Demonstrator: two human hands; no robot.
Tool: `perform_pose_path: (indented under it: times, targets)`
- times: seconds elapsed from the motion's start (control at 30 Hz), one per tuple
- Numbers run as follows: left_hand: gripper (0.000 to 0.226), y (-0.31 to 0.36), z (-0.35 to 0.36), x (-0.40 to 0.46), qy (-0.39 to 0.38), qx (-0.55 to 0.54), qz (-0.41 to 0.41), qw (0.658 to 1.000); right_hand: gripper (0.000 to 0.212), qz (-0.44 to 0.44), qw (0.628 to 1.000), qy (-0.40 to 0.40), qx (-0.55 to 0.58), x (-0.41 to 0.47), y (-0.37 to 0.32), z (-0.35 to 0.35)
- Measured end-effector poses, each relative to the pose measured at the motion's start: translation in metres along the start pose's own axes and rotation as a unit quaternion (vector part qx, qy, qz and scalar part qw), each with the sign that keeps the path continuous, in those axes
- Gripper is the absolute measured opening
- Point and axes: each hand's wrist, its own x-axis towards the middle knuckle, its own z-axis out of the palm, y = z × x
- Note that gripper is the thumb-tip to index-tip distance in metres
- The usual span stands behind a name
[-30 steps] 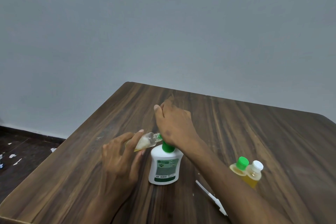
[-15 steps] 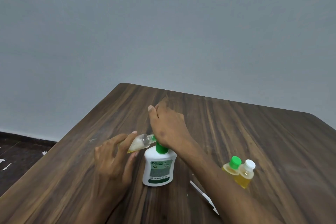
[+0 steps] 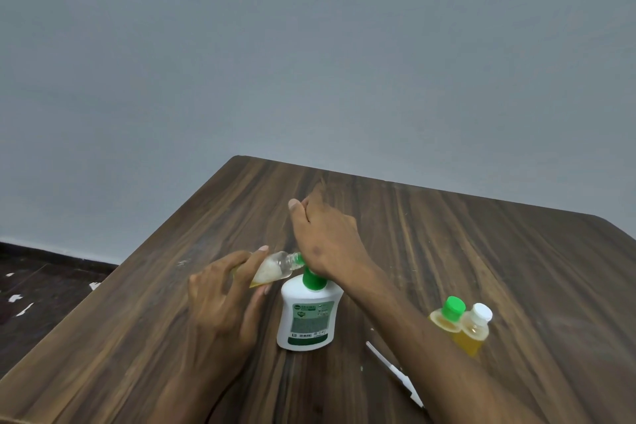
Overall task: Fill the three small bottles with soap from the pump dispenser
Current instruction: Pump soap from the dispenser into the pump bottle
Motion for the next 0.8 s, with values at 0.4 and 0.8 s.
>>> perform_pose_path:
  times: [0.4,0.8]
  targets:
    - [0.045,-0.0004,-0.0007,-0.0014,-0.007,-0.001,-0.001,1.0,0.046,-0.01,1.0,0.013,-0.01,0.0067,0.002,-0.0009]
    - [0.045,-0.0027,0.0004,-0.0015,-0.004,-0.002,-0.002,1.0,0.045,-0.005,1.0,0.011,-0.01,0.0054,0.002,0.0005]
